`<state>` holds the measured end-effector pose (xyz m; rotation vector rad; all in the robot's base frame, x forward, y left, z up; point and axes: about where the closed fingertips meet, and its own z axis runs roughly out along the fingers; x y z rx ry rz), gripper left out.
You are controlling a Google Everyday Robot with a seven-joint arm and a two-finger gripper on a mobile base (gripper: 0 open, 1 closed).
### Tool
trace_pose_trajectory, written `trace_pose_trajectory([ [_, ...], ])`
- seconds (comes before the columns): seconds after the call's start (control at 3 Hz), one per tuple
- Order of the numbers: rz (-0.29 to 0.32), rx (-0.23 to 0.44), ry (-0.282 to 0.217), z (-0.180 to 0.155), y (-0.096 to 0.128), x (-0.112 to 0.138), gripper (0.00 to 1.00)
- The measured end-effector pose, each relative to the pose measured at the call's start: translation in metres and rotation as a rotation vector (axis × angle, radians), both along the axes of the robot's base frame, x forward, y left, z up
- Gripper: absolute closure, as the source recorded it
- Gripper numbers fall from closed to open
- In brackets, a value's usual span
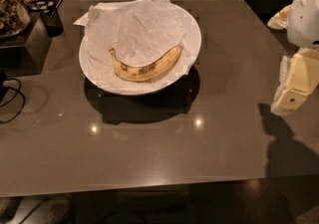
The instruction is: Pick banana from white bowl
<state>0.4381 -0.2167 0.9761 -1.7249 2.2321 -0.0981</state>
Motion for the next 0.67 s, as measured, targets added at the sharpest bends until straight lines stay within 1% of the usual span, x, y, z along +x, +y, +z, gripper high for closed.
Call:
trace_pose_trajectory([
  [0.33,0.000,0.000,0.000,0.0000,0.0000,0.0000,0.00],
  [0.67,0.036,-0.001,-0.002,0.0059,0.0089,0.0056,0.00],
])
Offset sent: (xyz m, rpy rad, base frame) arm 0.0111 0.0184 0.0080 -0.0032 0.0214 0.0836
